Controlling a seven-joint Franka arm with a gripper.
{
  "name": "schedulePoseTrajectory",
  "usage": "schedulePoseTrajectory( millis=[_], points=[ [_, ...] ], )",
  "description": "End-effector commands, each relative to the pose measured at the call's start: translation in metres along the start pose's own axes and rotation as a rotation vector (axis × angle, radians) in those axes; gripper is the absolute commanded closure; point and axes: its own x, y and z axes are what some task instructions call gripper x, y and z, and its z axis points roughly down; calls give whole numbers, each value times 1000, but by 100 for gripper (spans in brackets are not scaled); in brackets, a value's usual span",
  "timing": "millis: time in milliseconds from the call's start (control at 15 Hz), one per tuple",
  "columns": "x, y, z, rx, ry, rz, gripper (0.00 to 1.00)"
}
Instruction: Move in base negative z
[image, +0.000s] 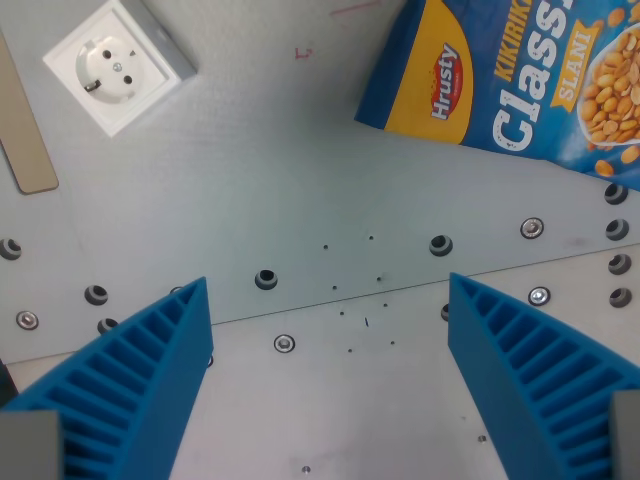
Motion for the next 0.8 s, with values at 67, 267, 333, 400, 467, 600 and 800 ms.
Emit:
schedulePoseTrajectory(
  millis=[67,267,333,400,467,600,800],
  points=[
    [0,0,3,1,5,0,0],
    [0,0,18,1,5,0,0],
    [0,0,23,1,5,0,0],
    [1,0,28,1,5,0,0],
    [1,-1,33,1,5,0,0],
    [2,-1,43,1,5,0,0],
    [4,-1,58,1,5,0,0]
  ],
)
